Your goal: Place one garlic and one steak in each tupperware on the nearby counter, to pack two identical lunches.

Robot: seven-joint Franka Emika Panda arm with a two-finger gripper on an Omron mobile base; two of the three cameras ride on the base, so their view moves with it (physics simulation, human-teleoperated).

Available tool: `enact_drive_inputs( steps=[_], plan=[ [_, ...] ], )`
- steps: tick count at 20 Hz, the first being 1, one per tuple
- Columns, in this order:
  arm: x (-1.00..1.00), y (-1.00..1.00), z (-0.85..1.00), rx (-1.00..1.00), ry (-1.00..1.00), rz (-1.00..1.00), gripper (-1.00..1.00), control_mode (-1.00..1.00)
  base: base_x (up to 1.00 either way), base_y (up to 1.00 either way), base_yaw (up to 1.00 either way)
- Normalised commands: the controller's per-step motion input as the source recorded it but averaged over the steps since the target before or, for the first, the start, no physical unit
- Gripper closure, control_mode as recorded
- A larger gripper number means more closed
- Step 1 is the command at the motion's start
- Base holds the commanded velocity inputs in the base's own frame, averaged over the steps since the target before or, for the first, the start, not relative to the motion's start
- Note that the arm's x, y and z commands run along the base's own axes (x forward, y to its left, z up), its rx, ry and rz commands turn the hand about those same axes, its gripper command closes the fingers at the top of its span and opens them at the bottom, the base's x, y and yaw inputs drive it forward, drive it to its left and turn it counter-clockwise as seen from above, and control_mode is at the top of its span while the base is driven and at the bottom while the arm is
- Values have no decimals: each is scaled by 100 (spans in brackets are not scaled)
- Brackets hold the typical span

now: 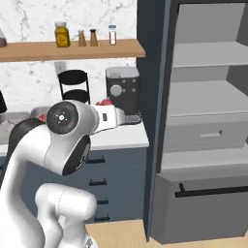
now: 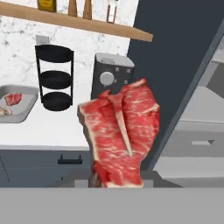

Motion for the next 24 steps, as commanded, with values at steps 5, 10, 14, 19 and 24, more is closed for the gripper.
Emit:
enact_drive_inputs(
  steps=[5,10,14,19,24],
  plan=[
    [0,0,0,0,0,0,100,100,14,100,17],
    [0,0,0,0,0,0,100,100,32,94,26],
    [0,0,0,0,0,0,100,100,12,56,29],
    [0,0,0,0,0,0,100,100,22,28,28],
    [0,0,0,0,0,0,100,100,66,28,23]
  ],
)
